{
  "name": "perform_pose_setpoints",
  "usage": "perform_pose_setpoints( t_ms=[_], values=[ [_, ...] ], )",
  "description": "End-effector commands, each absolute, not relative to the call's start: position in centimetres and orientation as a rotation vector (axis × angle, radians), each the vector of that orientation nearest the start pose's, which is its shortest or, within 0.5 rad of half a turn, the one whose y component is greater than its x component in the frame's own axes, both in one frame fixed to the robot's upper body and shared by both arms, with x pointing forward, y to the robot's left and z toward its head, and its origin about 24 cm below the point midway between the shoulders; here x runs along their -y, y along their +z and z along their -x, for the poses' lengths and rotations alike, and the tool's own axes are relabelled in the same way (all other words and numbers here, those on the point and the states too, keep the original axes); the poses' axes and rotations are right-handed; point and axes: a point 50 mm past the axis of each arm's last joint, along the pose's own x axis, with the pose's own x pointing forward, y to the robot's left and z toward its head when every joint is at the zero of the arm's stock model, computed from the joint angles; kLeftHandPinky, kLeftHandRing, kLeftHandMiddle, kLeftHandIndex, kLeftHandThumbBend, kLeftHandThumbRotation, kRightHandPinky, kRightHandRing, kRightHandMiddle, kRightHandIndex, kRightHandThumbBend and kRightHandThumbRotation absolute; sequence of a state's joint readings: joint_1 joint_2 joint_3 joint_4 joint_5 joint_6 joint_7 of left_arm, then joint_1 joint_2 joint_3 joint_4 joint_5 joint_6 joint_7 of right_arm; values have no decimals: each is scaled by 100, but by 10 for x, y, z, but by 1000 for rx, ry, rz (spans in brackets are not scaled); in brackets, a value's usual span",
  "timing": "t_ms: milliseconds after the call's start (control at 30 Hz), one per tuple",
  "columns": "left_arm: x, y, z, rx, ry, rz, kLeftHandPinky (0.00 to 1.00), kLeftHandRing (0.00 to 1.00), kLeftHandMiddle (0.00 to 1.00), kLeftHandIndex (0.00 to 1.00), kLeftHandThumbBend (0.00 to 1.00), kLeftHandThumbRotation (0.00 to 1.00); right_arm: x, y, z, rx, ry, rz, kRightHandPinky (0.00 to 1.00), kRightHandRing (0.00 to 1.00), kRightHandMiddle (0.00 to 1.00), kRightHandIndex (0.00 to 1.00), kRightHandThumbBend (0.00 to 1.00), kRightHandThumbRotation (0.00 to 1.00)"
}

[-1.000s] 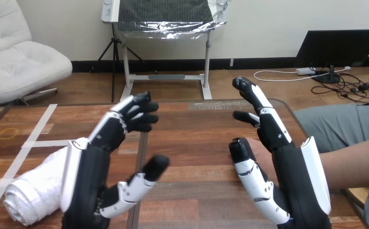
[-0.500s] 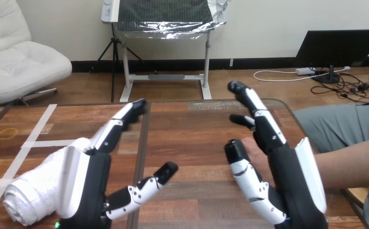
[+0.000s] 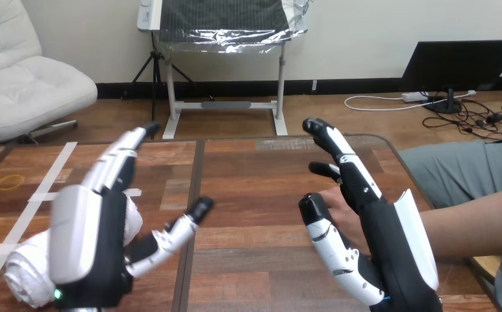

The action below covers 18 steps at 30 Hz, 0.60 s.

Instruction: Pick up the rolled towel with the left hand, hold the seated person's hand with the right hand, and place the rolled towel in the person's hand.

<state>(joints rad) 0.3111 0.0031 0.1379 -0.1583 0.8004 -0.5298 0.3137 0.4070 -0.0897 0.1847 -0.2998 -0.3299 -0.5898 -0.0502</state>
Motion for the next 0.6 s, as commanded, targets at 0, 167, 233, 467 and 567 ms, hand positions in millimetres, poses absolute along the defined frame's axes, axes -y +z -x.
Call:
perform_pose_setpoints(
  t_ms=[0, 167, 233, 467, 567],
  values=[
    [-180, 53, -166, 312, 217, -895, 86, 91, 91, 90, 68, 67, 122, 85, -168, 546, 166, 312, 83, 95, 96, 92, 29, 72],
    [-190, 53, -172, 307, 237, -1002, 90, 91, 92, 91, 68, 68, 122, 84, -168, 542, 165, 304, 83, 95, 96, 91, 29, 70],
    [-195, 52, -175, 282, 248, -1045, 93, 92, 92, 91, 69, 69, 123, 84, -168, 539, 163, 295, 84, 95, 96, 91, 28, 69],
    [-207, 51, -180, 215, 266, -1153, 98, 94, 94, 94, 73, 75, 124, 84, -167, 543, 146, 279, 83, 94, 96, 91, 27, 65],
    [-212, 50, -182, 184, 274, -1189, 99, 95, 95, 95, 75, 77, 124, 84, -167, 549, 135, 271, 81, 94, 96, 91, 26, 62]
  ],
)
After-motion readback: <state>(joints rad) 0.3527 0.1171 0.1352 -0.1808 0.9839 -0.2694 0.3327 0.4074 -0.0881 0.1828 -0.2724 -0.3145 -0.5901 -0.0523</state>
